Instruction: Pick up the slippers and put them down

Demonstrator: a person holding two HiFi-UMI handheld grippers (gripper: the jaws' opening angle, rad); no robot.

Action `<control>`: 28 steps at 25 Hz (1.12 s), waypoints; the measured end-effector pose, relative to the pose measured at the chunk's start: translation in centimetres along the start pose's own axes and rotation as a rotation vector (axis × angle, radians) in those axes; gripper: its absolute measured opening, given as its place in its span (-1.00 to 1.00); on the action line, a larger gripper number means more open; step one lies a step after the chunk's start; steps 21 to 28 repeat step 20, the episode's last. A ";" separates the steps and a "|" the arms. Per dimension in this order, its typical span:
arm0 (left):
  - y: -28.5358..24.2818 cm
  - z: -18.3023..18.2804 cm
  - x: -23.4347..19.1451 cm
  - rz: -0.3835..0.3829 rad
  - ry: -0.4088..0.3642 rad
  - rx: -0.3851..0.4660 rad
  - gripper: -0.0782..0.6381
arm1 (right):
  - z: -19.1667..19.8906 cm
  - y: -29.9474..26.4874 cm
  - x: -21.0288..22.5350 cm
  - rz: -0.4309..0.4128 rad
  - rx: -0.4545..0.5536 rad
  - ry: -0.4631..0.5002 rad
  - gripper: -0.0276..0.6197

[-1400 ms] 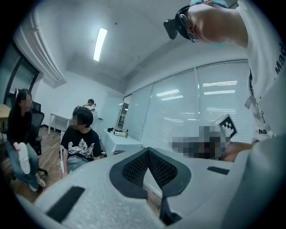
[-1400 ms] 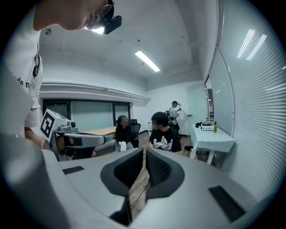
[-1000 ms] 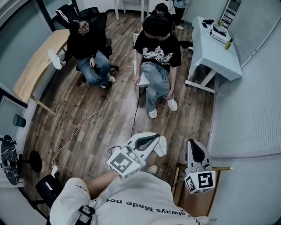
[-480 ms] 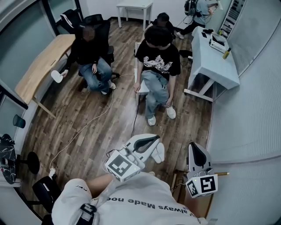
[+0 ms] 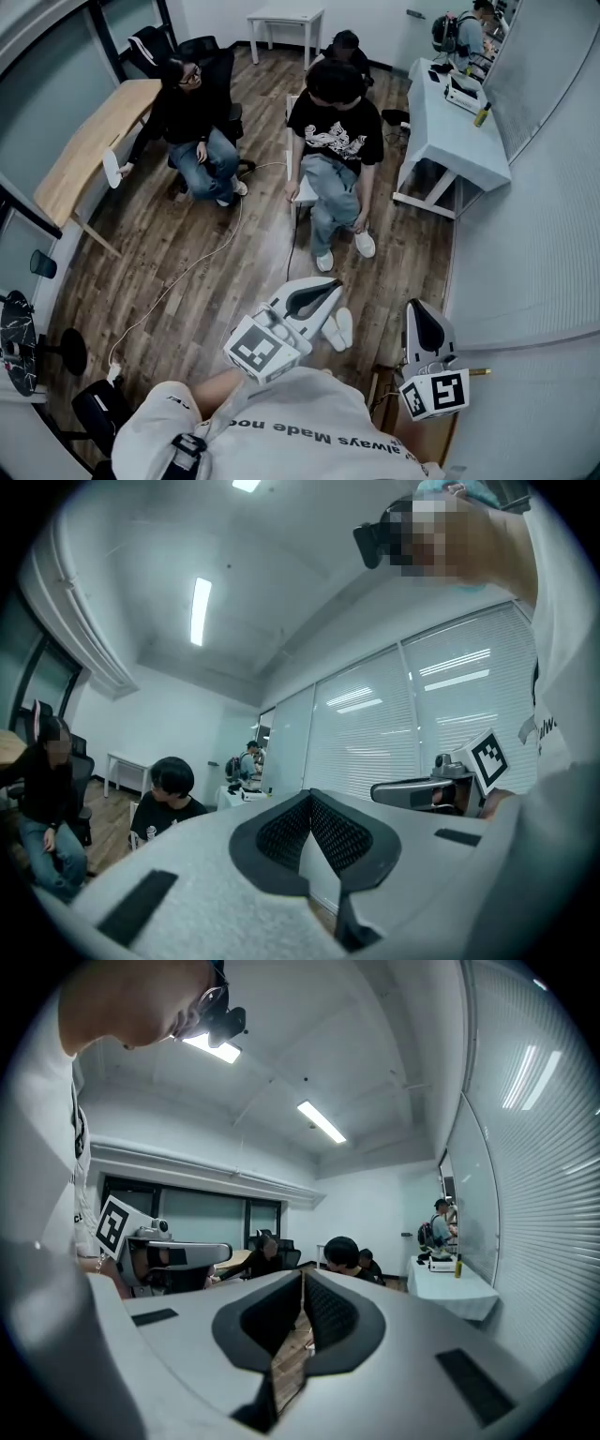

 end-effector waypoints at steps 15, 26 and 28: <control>-0.8 -0.4 0.3 0.002 0.011 -0.021 -0.75 | -0.3 -0.8 0.6 -0.019 -0.008 0.019 -0.86; -1.2 -0.1 0.2 0.001 0.001 -0.020 -0.75 | -0.4 -1.0 0.9 -0.019 -0.006 0.023 -0.86; -1.2 -0.1 0.2 0.001 0.001 -0.020 -0.75 | -0.4 -1.0 0.9 -0.019 -0.006 0.023 -0.86</control>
Point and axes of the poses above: the fingertips, and each gripper's own axes: y backward along the fingers, x to its right, z out of its underside, the point moved 9 cm from there along y, backward along the fingers, and after that the axes turned 3 degrees about -x, right-handed, at the moved point
